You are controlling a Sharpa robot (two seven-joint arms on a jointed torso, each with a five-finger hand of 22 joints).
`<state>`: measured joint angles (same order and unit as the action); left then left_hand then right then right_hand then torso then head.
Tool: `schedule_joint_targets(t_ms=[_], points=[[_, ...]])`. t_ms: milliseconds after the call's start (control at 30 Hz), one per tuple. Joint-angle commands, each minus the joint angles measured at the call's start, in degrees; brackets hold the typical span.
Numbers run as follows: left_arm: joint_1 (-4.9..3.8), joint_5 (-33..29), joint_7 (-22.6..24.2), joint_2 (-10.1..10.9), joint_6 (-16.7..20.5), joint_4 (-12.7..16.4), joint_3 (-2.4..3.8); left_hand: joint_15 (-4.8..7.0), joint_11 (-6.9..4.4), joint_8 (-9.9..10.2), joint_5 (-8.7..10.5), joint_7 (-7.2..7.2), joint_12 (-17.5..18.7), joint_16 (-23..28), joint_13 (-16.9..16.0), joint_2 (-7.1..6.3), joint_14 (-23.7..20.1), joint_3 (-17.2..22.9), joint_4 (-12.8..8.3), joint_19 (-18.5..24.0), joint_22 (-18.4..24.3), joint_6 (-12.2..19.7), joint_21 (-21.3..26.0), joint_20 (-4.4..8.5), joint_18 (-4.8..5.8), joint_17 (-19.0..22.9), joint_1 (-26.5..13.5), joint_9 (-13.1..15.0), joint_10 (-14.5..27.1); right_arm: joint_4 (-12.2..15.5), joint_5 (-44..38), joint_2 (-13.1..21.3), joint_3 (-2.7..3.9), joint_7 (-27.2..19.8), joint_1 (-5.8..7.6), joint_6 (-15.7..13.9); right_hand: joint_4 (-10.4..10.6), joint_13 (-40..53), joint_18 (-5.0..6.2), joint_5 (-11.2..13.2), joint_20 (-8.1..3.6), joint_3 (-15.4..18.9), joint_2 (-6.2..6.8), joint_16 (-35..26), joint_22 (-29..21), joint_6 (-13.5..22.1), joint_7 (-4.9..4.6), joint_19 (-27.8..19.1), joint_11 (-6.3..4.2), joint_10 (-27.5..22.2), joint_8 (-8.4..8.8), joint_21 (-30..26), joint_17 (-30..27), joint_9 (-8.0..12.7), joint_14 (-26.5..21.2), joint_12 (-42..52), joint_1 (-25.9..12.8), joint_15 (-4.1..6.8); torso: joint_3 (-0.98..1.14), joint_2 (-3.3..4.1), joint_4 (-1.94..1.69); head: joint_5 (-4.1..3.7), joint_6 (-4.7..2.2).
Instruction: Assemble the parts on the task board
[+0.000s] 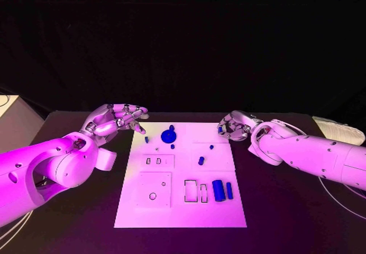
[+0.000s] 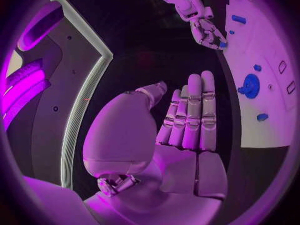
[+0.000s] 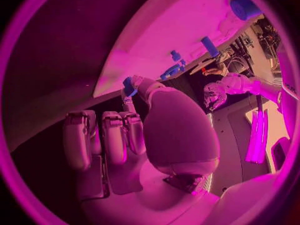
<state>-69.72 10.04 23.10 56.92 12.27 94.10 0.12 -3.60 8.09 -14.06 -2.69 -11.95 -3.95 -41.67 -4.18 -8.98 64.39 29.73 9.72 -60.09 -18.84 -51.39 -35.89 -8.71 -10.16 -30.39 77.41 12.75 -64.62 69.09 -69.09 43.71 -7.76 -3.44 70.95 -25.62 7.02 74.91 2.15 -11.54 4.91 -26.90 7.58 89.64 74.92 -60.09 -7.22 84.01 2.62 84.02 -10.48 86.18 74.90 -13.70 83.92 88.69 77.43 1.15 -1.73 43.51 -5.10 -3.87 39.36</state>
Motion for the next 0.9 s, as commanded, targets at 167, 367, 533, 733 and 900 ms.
schedule_joint_targets(t_ms=[167, 367, 533, 733, 900], points=[[-0.04, 0.13, 0.24, -0.1, -0.88, -0.11, 0.03, -0.12, 0.08, 0.32, -0.11, -0.33, 0.14, -0.58, -0.11, -0.01, -0.69, -0.09, -0.22, 0.9, -0.35, 0.1, -0.77, -0.1, -0.12, -0.15, -0.48, 0.12, 0.41, 6.35, 0.72, 1.11, 0.18, 4.81, 1.13, -3.72, -0.37, 13.53, -1.16, -0.22, -0.36, -0.58, -0.49, 0.36, 11.95, -0.8, 0.35, 4.02, -0.33, 4.84, -1.09, 0.57, 15.1, -0.8, 6.08, 0.07, -0.13, 0.43, -0.14, -0.08, 0.06, -0.25, -0.22], [-0.04, 0.13, 0.24, -0.4, -0.86, -0.33, 0.03, -0.12, 0.08, 0.32, -0.11, -0.33, 0.14, -0.58, -0.11, -0.01, -0.69, -0.09, -0.22, 0.9, -0.35, 0.1, -0.77, -0.1, -0.12, -0.15, -0.48, 0.12, 0.41, 12.38, -1.11, -0.07, 0.23, 10.2, 2.26, -4.75, -0.56, 13.45, -1.18, -0.11, -0.39, -0.69, -0.29, 0.36, 12.02, -0.75, 0.35, 4.07, -0.35, 4.78, -1.18, 0.64, 15.1, -0.86, 6.08, 0.0, -0.22, 0.46, -0.25, -0.2, 0.32, 0.22, -0.28], [-0.04, 0.13, 0.19, -0.65, -0.89, -0.49, 0.02, -0.12, 0.08, 0.32, -0.11, -0.33, 0.14, -0.58, -0.11, -0.01, -0.69, -0.09, -0.22, 0.9, -0.35, 0.1, -0.77, -0.1, -0.12, -0.15, -0.48, 0.12, 0.41, 15.83, -4.66, -3.02, 0.1, 14.2, 2.3, -4.86, -0.61, 13.38, -1.19, 0.03, -0.42, -0.74, -0.17, 0.36, 12.04, -0.76, 0.35, 4.09, -0.35, 4.73, -1.29, 0.66, 15.1, -0.92, 6.08, -0.06, -0.45, 0.47, -0.22, -0.32, 0.36, 0.92, -0.08], [-0.03, 0.22, 0.06, -0.87, -1.03, -0.62, 0.02, -0.12, 0.08, 0.32, -0.11, -0.33, 0.14, -0.58, -0.11, -0.01, -0.69, -0.09, -0.22, 0.9, -0.35, 0.1, -0.77, -0.1, -0.12, -0.15, -0.48, 0.12, 0.41, 18.22, -8.77, -7.1, -0.22, 18.36, 1.55, -4.76, -0.64, 13.33, -1.19, 0.13, -0.43, -0.79, -0.08, 0.36, 12.05, -0.78, 0.37, 4.09, -0.36, 4.7, -1.39, 0.66, 15.1, -0.97, 6.08, -0.1, -0.64, 0.48, -0.4, -0.45, 0.43, 1.51, 0.17], [-0.03, 0.29, 0.01, -1.0, -1.08, -0.66, 0.01, -0.12, 0.08, 0.32, -0.11, -0.33, 0.14, -0.58, -0.11, -0.01, -0.69, -0.09, -0.22, 0.9, -0.35, 0.1, -0.77, -0.1, -0.12, -0.15, -0.48, 0.12, 0.41, 18.14, -10.9, -10.39, -0.56, 21.1, 0.61, -4.66, -0.65, 13.07, -1.12, 0.27, -0.47, -0.85, 0.27, 0.29, 11.85, -0.7, 0.4, 3.97, -0.39, 4.51, -1.6, 0.45, 14.89, -1.08, 6.03, -0.31, -1.31, 0.51, -0.54, -0.59, 0.45, 1.65, 0.34]])
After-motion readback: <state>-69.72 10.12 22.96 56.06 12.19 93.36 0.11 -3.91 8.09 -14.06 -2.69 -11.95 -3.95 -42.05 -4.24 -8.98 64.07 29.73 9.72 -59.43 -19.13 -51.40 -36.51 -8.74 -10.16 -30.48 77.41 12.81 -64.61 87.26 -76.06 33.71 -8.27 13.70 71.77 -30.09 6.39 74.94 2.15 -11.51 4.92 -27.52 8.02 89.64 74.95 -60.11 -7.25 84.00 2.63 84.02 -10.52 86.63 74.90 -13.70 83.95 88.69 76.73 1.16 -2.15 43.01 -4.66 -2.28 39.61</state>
